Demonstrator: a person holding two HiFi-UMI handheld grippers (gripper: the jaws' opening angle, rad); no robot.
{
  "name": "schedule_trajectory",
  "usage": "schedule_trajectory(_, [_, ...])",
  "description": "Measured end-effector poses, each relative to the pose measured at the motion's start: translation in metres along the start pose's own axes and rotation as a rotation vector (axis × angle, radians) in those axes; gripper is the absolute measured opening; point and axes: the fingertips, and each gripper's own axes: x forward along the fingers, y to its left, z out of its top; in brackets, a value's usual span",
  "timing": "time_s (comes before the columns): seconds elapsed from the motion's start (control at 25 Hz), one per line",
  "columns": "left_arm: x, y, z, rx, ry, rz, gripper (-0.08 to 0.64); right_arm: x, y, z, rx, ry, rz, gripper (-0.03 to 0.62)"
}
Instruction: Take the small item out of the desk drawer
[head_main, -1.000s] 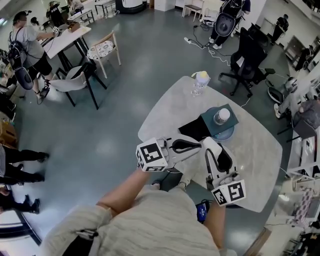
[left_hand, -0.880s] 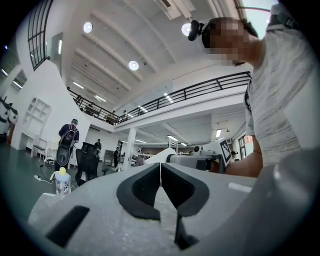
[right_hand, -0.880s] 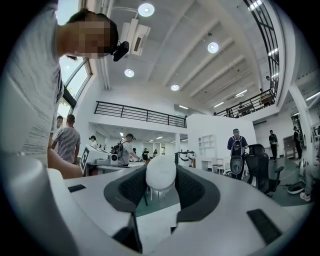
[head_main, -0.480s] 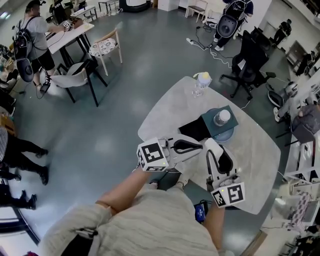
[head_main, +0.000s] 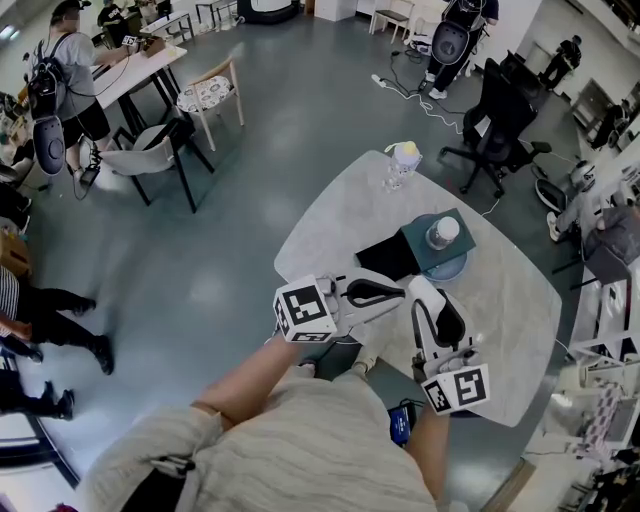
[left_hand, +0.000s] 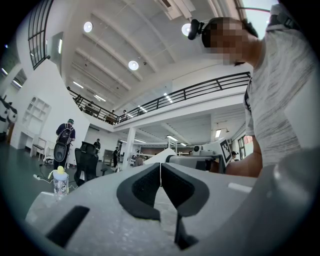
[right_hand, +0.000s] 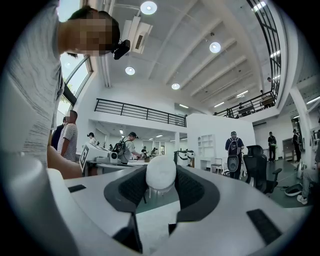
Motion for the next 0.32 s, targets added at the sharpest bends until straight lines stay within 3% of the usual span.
schedule_trajectory(0.32, [0.009,-0.0018,-0.0046,-0.001,0.0,-0.011,0.017,-0.0058,-0.0062,-0.0027,-0.002,0.001,-0.008,0.167])
